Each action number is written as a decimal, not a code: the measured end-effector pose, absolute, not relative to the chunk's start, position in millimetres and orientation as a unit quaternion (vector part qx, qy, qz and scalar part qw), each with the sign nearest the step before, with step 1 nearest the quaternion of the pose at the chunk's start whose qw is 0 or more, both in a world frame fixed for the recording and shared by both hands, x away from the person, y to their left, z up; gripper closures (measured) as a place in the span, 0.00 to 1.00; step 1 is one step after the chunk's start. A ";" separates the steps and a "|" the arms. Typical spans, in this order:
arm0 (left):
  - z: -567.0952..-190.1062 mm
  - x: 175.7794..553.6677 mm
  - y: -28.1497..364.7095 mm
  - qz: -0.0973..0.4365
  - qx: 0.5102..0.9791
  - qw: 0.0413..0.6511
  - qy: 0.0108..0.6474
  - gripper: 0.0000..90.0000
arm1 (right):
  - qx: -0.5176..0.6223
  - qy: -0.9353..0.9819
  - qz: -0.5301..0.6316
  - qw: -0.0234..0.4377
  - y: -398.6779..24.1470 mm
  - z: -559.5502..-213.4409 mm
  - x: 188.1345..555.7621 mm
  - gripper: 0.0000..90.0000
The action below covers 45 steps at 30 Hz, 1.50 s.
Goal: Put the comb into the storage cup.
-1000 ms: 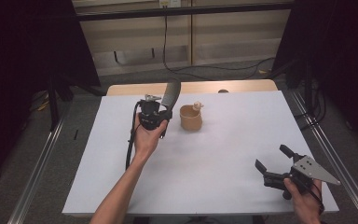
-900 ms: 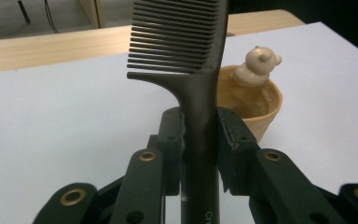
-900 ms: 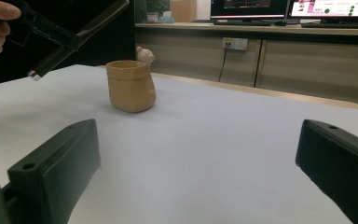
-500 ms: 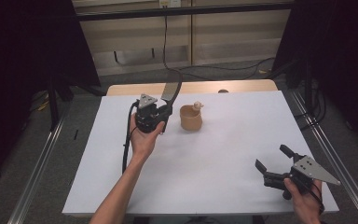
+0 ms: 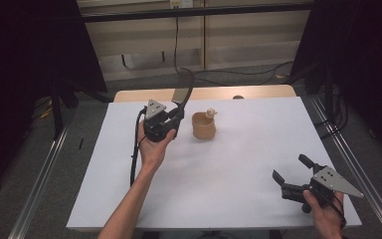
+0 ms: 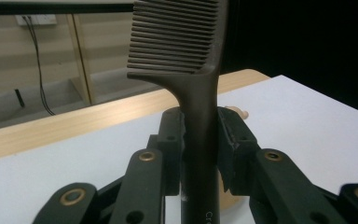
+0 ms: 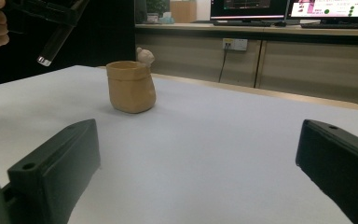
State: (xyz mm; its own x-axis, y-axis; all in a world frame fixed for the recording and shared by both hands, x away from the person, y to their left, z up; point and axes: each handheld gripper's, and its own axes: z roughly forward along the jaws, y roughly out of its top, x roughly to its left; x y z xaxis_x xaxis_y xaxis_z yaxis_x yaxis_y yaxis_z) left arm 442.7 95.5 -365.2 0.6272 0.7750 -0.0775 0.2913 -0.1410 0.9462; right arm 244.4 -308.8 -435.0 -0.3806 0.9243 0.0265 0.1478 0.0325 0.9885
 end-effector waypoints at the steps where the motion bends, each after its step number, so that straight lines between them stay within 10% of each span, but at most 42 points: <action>1: -365.3 443.0 95.2 0.223 0.720 0.544 0.369 0.81 | 0.428 0.625 0.548 0.354 -308.8 -435.0 244.3 0.00; 45: -355.6 471.8 39.5 0.212 0.705 0.588 0.335 0.81 | 0.425 0.624 0.551 0.355 -309.8 -434.5 243.6 0.00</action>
State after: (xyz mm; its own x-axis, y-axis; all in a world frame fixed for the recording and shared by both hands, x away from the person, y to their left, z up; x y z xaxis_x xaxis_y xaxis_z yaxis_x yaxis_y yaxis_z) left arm 471.8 39.5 -355.6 0.6861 0.7212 -0.0956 0.2235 -0.0839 0.9711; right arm 243.6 -309.8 -434.5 -0.3865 0.9219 0.0264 0.1400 0.0304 0.9897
